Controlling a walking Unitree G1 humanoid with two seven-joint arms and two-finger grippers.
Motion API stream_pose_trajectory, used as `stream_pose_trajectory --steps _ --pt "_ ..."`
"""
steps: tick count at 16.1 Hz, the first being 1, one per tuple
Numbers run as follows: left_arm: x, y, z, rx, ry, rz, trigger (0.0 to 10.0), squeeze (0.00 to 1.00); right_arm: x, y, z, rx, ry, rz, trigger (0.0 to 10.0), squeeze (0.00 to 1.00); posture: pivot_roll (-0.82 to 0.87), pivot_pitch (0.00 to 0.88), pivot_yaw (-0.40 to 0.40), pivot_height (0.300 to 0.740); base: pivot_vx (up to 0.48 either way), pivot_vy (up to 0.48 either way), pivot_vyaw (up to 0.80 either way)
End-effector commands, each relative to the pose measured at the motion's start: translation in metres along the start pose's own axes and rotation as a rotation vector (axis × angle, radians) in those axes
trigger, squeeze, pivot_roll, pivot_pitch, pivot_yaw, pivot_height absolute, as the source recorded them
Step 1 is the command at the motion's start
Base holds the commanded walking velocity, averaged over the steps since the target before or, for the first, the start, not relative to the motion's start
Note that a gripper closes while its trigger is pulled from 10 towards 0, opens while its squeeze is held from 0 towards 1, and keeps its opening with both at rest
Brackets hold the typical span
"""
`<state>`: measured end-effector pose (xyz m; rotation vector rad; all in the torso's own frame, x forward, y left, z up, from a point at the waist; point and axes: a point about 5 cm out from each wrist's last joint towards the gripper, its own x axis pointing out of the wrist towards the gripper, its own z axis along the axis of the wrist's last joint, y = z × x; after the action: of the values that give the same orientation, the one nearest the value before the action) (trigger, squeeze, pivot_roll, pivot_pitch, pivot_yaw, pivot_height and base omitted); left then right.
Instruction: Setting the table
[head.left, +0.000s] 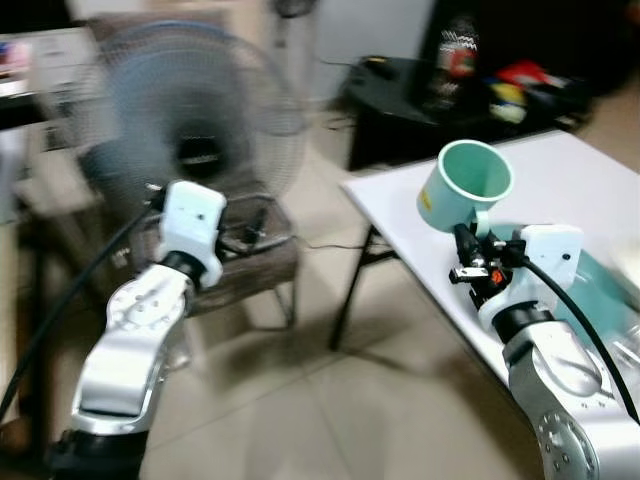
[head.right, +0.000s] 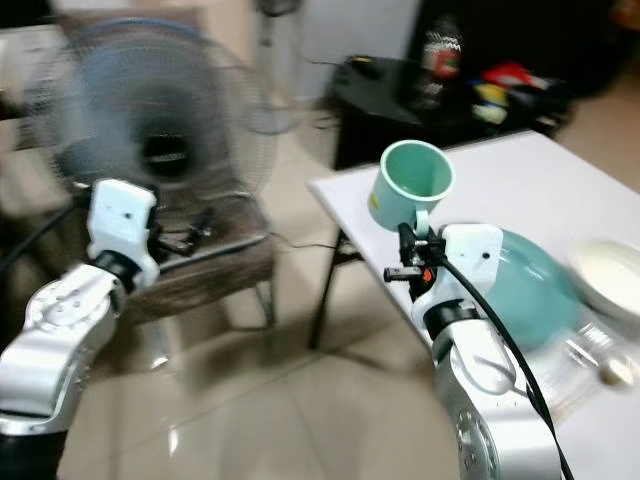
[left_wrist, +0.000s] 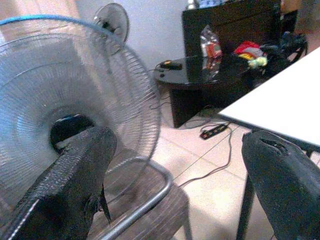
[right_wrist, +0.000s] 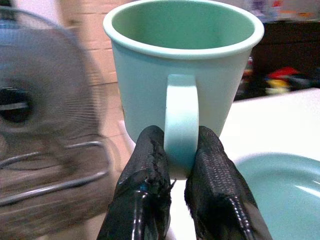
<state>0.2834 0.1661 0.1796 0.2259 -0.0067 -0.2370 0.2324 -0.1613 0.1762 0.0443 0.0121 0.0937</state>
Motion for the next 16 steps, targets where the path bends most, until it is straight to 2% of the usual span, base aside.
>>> stream_pose_trajectory --steps 1,3,4,6,7,8,11,12,14,16 --pt "0.0025 -0.0106 0.0003 -0.021 0.004 -0.049 10.0 0.00 -0.0029 -0.0063 0.0022 -0.012 -0.009 -0.033 10.0 0.00 0.05 0.000 -0.026 0.740 0.000 0.480 -0.80" --pt "0.0030 -0.0111 0.0019 0.016 -0.010 -0.056 10.0 0.00 -0.0031 -0.0057 0.0021 -0.011 -0.010 -0.034 10.0 0.00 0.05 0.000 -0.025 0.740 0.000 0.240 -0.80" --pt "0.0045 -0.0115 0.0021 0.054 -0.012 -0.058 10.0 0.00 -0.0031 -0.0048 0.0022 -0.011 -0.013 -0.035 10.0 0.00 0.05 0.000 -0.025 0.740 0.000 -0.480 -0.80" --pt "0.0053 -0.0125 0.0017 0.047 -0.007 -0.071 10.0 0.00 -0.0038 -0.0047 0.0021 -0.010 -0.015 -0.039 10.0 0.00 0.04 0.000 -0.017 0.740 0.000 -0.480 -0.80" --pt "0.0063 -0.0125 0.0004 -0.008 0.001 -0.076 10.0 0.00 -0.0046 -0.0044 0.0020 -0.008 -0.017 -0.045 10.0 0.00 0.04 0.000 -0.011 0.740 0.000 0.352 -0.80" --pt "0.0071 -0.0116 -0.0003 -0.011 0.011 -0.072 10.0 0.00 -0.0050 -0.0042 0.0017 -0.006 -0.018 -0.049 10.0 0.00 0.04 0.000 -0.006 0.740 0.000 0.476 -0.80" --pt "0.0087 -0.0117 0.0003 0.019 0.011 -0.080 10.0 0.00 -0.0070 -0.0051 0.0003 -0.001 -0.016 -0.061 10.0 0.00 0.04 0.000 -0.001 0.740 0.000 0.480 -0.80" --pt "0.0106 -0.0134 0.0028 0.065 -0.008 -0.088 10.0 0.00 -0.0081 -0.0050 0.0004 -0.001 -0.019 -0.068 10.0 0.00 0.03 0.000 0.005 0.740 0.000 -0.480 -0.80" --pt "0.0111 -0.0141 0.0013 0.024 0.004 -0.090 10.0 0.00 -0.0088 -0.0050 0.0009 -0.002 -0.022 -0.072 10.0 0.00 0.03 0.000 0.011 0.740 0.000 0.000 -0.80" --pt "0.0116 -0.0117 -0.0001 0.010 0.018 -0.086 10.0 0.00 -0.0091 -0.0057 0.0014 -0.002 -0.027 -0.079 10.0 0.00 0.03 0.000 0.011 0.740 0.000 0.480 -0.80"
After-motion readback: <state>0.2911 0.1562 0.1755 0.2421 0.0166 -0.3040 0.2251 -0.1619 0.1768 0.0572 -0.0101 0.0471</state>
